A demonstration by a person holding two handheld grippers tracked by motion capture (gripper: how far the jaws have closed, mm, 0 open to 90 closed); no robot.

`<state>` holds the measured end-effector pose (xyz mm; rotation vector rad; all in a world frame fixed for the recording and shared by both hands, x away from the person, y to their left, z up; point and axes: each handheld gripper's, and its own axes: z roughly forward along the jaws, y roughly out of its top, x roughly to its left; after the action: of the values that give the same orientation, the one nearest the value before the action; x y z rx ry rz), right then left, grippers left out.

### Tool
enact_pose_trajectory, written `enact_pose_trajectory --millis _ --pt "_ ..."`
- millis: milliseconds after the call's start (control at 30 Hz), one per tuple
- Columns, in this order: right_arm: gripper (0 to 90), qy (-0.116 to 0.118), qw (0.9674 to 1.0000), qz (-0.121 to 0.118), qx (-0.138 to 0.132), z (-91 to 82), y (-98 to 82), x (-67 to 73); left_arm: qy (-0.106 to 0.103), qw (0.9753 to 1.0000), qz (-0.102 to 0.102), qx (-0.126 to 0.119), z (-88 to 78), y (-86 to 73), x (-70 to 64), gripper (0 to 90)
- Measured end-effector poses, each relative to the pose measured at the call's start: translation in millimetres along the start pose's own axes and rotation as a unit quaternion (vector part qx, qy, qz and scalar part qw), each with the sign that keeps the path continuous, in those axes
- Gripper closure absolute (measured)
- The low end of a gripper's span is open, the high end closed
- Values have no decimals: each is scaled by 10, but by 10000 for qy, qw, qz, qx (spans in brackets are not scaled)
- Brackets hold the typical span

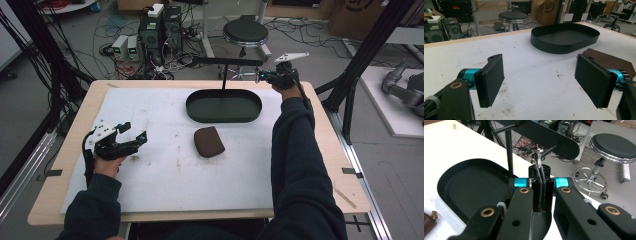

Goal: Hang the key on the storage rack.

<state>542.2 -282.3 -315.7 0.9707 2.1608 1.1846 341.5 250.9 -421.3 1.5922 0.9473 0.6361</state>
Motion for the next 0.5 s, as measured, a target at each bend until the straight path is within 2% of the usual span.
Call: enact_pose_trajectory --millis 167,200,233,300,367,400,433,467,500 --pt "897 -29 10000 59 -24 76 6 -37 -14 10000 -11 3 11 -6 8 237" --pt "897 -129 9999 73 13 133 14 -44 -6 10000 -16 13 11 -7 14 238" --pt "897 -129 9999 73 13 133 14 -44 -6 10000 -16 13 11 -7 14 238" --pt "878 -456 9987 202 -67 201 13 -22 -12 10000 -21 3 11 -8 16 238" --pt "845 -686 9974 210 2 230 5 -5 -30 10000 -21 19 10 -7 11 238" --pt "845 -686 9974 210 2 230 5 -5 -32 10000 -21 10 10 -7 7 238" --pt "740 -774 9966 204 195 248 -15 6 -41 10000 2 21 7 -6 7 238" --pt "682 -737 9968 233 226 245 -27 12 -58 10000 8 22 7 -5 5 238" --pt "682 -737 9968 233 226 245 -27 12 -58 10000 4 20 6 -5 2 238"
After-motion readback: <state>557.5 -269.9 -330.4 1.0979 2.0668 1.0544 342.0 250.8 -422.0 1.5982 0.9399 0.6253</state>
